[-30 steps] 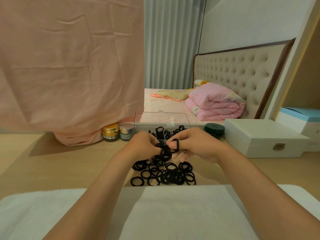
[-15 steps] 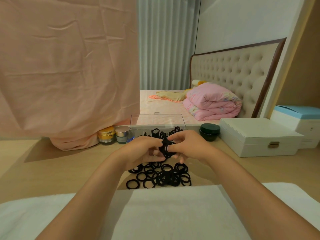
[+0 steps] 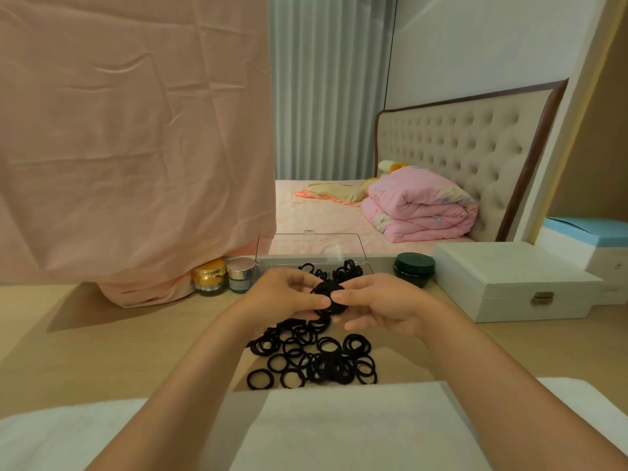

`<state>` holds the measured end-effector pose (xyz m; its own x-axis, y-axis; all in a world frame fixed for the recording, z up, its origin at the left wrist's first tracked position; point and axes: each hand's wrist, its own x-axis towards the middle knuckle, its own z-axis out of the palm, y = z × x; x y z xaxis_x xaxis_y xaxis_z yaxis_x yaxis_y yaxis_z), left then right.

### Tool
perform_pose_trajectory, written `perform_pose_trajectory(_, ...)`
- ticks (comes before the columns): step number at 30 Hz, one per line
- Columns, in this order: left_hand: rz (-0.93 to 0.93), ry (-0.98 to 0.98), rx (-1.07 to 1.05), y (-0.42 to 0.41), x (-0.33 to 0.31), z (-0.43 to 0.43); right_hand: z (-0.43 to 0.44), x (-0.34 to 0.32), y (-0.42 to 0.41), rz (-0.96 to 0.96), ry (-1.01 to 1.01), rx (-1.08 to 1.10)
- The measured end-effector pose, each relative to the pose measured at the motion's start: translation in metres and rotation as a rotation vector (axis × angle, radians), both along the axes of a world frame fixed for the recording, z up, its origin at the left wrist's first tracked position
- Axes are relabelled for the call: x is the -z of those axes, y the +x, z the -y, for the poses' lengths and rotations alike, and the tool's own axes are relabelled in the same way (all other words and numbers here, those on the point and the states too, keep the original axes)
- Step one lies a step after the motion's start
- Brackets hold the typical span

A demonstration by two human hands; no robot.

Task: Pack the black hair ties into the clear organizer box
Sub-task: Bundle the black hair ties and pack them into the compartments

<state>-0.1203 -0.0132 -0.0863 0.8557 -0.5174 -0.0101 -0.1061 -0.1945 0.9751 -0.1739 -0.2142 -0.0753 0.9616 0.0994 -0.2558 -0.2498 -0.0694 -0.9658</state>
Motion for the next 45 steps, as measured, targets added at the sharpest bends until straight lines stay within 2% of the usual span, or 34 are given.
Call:
perform_pose_trajectory(5,0.102,0.022,0.002,0.029,-0.020,0.008,0.002,-0.020,0.031,0.099,-0.112,0.108)
perform_pose_trajectory(7,0.233,0.134,-0.027,0.044,-0.024,0.010,0.002,-0.027,0.046,0.159,-0.235,0.171)
perform_pose_trajectory(11,0.429,0.368,-0.141,0.071,-0.018,0.010,-0.003,-0.027,0.077,0.236,-0.638,0.207)
perform_pose_trajectory(17,0.518,0.459,-0.155,0.091,0.006,0.009,-0.017,-0.016,0.105,0.295,-1.283,0.095)
perform_pose_trajectory(22,0.609,0.484,-0.090,0.095,0.016,0.010,-0.030,-0.010,0.120,0.231,-1.606,-0.080)
perform_pose_trajectory(24,0.641,0.523,-0.061,0.094,0.017,0.012,-0.033,-0.006,0.124,0.192,-1.639,-0.128)
perform_pose_trajectory(26,0.665,0.566,-0.038,0.091,0.017,0.013,-0.029,-0.008,0.126,0.165,-1.589,-0.185)
perform_pose_trajectory(30,0.699,0.614,-0.003,0.092,0.023,0.014,-0.012,-0.025,0.121,0.118,-1.268,-0.291)
perform_pose_trajectory(33,0.720,0.670,0.006,0.091,0.022,0.017,0.000,-0.035,0.111,0.199,-1.171,-0.220)
perform_pose_trajectory(36,0.689,0.663,0.024,0.092,0.019,0.018,0.007,-0.031,0.097,0.336,-1.276,-0.184)
perform_pose_trajectory(40,0.594,0.478,-0.065,0.096,0.015,0.008,-0.002,-0.005,0.084,0.398,-1.446,-0.363)
perform_pose_trajectory(42,0.644,0.507,-0.128,0.099,0.015,0.004,-0.008,0.007,0.086,0.422,-1.550,-0.421)
perform_pose_trajectory(45,0.671,0.592,-0.026,0.098,0.017,0.006,-0.014,0.014,0.092,0.413,-1.619,-0.448)
